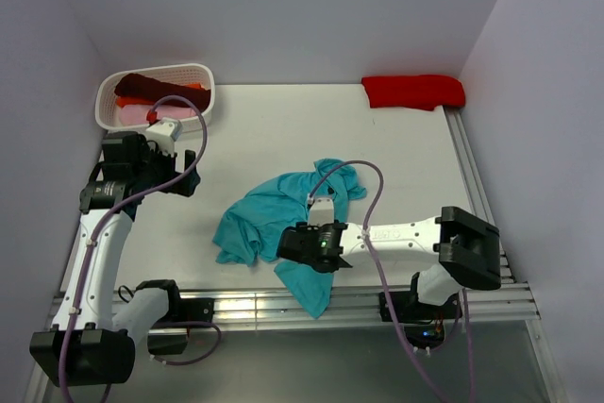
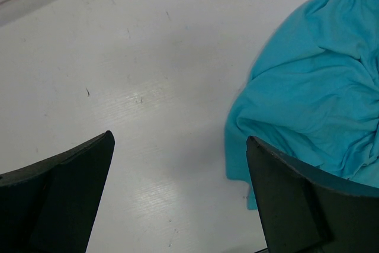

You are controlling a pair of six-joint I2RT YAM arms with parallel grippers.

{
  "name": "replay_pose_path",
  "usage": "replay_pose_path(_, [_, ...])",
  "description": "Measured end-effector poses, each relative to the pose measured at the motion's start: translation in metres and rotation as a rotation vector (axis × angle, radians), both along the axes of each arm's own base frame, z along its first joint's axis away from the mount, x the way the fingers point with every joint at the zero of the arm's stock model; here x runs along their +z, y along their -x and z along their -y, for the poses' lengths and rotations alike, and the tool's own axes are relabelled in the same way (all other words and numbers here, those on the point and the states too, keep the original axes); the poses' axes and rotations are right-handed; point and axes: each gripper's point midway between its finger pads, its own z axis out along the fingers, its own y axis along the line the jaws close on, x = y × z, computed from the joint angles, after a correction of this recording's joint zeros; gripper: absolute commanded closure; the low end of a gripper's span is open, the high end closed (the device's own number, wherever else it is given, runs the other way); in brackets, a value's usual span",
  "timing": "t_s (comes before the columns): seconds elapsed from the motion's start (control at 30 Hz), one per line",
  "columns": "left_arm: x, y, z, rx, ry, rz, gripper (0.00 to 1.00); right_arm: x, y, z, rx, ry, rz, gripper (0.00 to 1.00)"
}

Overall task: Roll the t-shirts
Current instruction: Flatten the tshirt

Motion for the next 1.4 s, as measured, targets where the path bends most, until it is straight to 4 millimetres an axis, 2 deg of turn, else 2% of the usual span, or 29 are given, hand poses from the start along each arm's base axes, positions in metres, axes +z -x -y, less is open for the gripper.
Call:
replay_pose_path(0.17, [-0.003,0.002,0.0,0.0,0.0,-0.014,0.01,-0.001,-0.005,-0.01,0.001,0.022,0.009,0.46])
replay_pose_path(0.37, [-0.005,0.002,0.001,-0.007,-0.002,-0.021,0.01,-0.005,-0.005,-0.009,0.006,0.039,0.002,0.54])
replay_pose_path(0.67, [-0.007,0.004,0.004,-0.017,0.003,-0.03,0.01,-0.009,-0.004,-0.016,0.014,0.011,-0.015,0.6])
replay_pose_path(0.83, [-0.009,0.005,0.004,-0.019,0.003,-0.037,0.01,-0.018,-0.004,-0.017,0.012,0.021,-0.03,0.62])
replay_pose_path(0.93, [-0.01,0.007,0.005,-0.022,0.003,-0.045,0.01,-0.024,-0.003,-0.014,0.01,0.029,-0.04,0.67])
replay_pose_path(1.03, [-0.012,0.012,0.012,-0.056,0.001,-0.058,0.04,-0.027,-0.002,-0.01,0.002,0.037,-0.046,0.76])
replay_pose_path(1.13, [-0.016,0.019,0.02,-0.104,-0.006,-0.079,0.1,-0.029,-0.001,-0.006,-0.006,0.043,-0.049,0.91])
replay_pose_path(1.27, [-0.022,0.029,0.028,-0.176,-0.036,-0.107,0.23,-0.025,-0.001,-0.003,-0.015,0.029,-0.045,0.99])
replay_pose_path(1.4, [-0.032,0.044,0.04,-0.281,-0.076,-0.159,0.36,-0.007,-0.003,0.0,-0.032,-0.009,-0.025,1.0])
